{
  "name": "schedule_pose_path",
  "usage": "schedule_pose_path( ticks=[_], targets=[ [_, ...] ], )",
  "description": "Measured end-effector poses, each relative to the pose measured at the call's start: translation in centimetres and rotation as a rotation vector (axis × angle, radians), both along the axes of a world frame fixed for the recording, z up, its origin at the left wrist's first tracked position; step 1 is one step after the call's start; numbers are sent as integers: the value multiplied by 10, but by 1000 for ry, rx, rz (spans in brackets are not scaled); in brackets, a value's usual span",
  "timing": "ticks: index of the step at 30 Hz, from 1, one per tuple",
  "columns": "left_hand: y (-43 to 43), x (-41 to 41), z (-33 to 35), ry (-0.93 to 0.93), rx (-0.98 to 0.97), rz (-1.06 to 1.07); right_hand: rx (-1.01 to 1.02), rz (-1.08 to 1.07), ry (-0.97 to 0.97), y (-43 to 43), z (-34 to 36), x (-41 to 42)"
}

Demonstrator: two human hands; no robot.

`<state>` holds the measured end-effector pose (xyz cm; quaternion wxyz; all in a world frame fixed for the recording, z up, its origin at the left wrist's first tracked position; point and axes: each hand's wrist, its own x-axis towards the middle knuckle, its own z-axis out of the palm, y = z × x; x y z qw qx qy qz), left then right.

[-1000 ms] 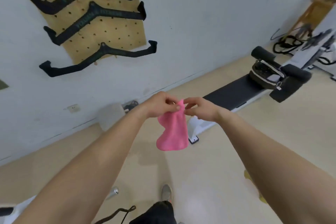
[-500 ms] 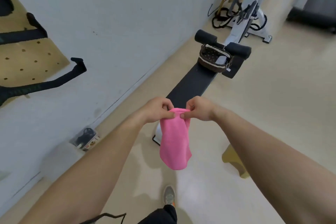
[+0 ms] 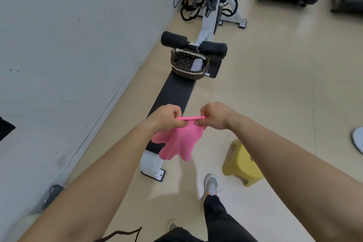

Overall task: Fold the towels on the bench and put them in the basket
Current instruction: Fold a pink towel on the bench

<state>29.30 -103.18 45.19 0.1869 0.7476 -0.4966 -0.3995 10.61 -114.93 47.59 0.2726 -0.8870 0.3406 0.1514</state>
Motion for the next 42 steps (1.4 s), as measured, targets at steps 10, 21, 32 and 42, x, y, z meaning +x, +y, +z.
schedule_pose_path(
  ticks=[10,21,32,42],
  targets=[
    [-139,12,14,-303,83,22,97,142,2,-167,-1,17],
    [-226,106,-4,-248,249,211,124,180,93,-309,-28,82],
    [-284,199,-21,-159,296,458,-68,381,340,-418,-34,200],
    [-213,178,-38,-57,326,925,-12,790,325,-425,-67,297]
  ],
)
